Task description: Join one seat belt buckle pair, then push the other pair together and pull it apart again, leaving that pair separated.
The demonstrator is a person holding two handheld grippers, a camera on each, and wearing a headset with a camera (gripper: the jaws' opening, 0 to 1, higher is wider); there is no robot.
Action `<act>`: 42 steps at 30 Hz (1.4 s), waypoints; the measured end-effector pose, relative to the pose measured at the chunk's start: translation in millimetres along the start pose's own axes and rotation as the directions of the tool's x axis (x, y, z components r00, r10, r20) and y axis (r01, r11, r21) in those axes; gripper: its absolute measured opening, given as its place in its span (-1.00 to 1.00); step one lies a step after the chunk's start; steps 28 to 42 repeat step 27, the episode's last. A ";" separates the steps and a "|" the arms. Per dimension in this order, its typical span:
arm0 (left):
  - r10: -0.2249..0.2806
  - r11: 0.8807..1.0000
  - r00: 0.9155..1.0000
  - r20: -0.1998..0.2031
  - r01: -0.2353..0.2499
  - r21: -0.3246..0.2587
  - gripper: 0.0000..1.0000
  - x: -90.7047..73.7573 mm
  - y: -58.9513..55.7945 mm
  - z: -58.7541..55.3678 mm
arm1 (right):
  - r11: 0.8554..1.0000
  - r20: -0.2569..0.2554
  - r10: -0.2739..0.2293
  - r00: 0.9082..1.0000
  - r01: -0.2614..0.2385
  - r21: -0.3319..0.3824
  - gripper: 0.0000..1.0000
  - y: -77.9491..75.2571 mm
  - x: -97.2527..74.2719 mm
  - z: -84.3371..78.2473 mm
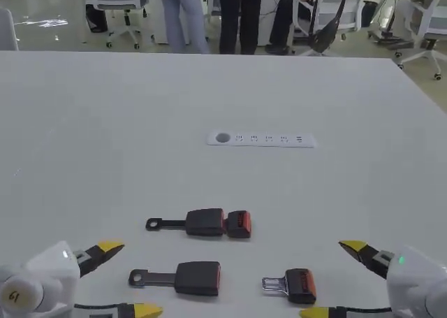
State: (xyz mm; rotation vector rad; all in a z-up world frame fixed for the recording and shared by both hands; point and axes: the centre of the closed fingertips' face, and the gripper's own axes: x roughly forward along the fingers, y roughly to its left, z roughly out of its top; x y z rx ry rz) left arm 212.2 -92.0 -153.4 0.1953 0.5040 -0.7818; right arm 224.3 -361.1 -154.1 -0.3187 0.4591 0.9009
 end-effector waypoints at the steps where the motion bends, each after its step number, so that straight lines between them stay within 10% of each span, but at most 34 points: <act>1: 0.005 1.000 1.000 0.015 -0.005 -0.005 0.73 0.2 -0.2 1.9 | 1.000 0.009 0.002 1.000 -0.002 -0.005 0.80 3.2 0.5 1.9; 10: 0.008 1.000 1.000 0.028 -0.008 -0.018 0.99 -0.5 -10.5 -1.1 | 1.000 0.043 -0.008 0.999 0.008 0.007 0.99 10.2 0.2 -1.6; 42: 0.033 0.998 0.997 0.068 -0.030 -0.051 1.00 -0.6 -6.3 7.8 | 0.999 0.062 -0.013 0.998 0.011 0.045 0.99 11.1 -2.5 -6.5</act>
